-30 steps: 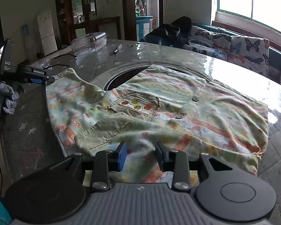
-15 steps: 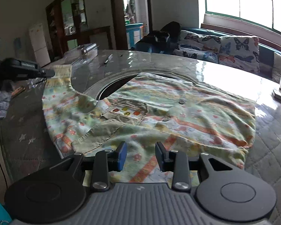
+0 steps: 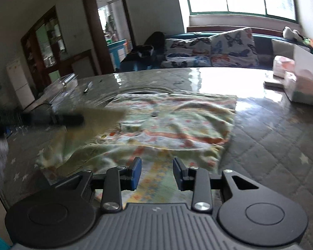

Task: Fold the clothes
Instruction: 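Lay the sleeve across the shirt body and open the left gripper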

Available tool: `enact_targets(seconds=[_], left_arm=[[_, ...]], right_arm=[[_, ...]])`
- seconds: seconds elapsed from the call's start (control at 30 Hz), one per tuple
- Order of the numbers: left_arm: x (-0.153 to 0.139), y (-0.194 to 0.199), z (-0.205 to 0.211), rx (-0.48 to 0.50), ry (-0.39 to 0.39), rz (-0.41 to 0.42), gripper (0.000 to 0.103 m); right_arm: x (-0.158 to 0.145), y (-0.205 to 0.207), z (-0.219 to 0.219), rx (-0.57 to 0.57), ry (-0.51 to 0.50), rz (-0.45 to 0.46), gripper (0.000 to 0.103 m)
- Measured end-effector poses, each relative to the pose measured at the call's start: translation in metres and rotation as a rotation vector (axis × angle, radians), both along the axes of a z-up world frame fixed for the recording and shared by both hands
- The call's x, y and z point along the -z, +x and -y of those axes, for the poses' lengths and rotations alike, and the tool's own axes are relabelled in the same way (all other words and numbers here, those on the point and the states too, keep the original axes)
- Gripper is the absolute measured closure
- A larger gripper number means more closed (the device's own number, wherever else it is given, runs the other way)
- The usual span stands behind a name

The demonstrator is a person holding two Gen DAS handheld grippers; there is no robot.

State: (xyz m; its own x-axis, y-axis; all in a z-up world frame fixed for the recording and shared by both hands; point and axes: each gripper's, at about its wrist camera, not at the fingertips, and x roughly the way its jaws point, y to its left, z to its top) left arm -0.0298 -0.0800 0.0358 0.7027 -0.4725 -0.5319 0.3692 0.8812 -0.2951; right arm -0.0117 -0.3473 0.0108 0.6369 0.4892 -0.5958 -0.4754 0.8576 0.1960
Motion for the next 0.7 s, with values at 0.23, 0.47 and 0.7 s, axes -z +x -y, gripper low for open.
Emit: enact_targets(seconds=[0.23, 0.47, 0.7], left_arm=[[0.022, -0.011, 0.011, 0.071, 0.079, -0.062, 0.062], [0.022, -0.020, -0.012, 0.050, 0.120, -0.011, 0.030], [0.018, -0.017, -0.053, -0.061, 0.091, 0.025, 0.001]], right_arm=[[0.001, 0.001, -0.001, -0.001, 0.015, -0.025, 0.069], [0.002, 0.010, -0.026, -0.048, 0.015, -0.044, 0.069], [0.017, 0.022, -0.044, -0.045, -0.017, -0.103, 0.070]])
